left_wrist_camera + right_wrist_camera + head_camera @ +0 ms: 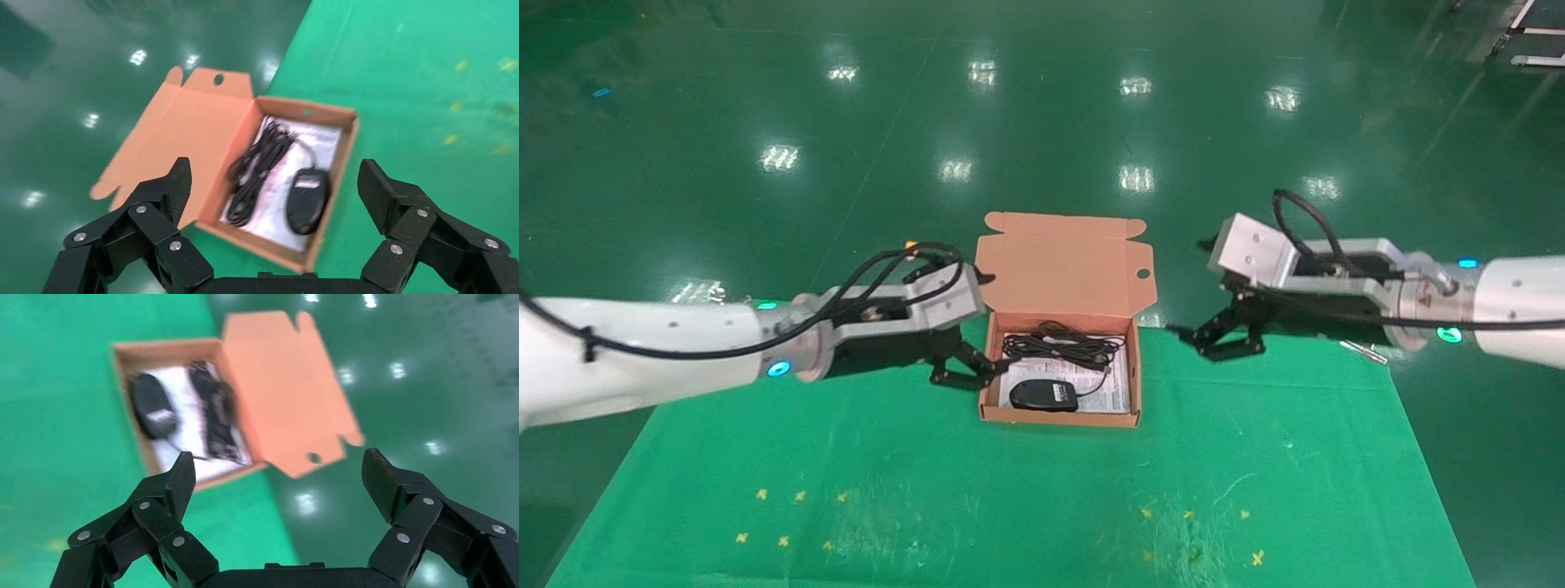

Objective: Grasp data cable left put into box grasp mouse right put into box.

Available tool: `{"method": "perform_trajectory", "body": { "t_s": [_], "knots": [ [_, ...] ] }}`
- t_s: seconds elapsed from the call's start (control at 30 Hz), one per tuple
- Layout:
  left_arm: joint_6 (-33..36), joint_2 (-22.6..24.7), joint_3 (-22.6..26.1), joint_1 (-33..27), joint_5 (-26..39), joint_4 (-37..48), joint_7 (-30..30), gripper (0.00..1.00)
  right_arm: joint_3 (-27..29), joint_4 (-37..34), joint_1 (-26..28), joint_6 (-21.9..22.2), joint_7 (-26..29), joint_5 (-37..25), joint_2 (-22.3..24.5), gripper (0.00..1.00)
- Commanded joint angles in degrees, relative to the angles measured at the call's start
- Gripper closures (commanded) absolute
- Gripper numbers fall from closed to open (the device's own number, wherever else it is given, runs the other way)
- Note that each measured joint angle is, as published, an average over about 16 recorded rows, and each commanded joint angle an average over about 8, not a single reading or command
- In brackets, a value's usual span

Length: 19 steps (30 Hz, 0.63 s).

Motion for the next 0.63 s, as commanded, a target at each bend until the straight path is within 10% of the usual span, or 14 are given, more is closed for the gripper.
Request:
{"method": "perform_trajectory", "body": {
  "t_s": [0.03, 0.63],
  "knots": [
    [1.7, -1.0, -1.4, 0.9, -1.7, -0.7, -0.2, 0.0, 1.5, 0.5, -1.2, -1.5, -0.1, 1.8, 0.4, 0.0],
    [15.3, -8.9, -12.7, 8.4, -15.3, -5.9, -2.2, 0.0, 13.7, 4.2, -11.2, -13.4, -1.2, 16.0, 3.8, 0.0]
  ]
}}
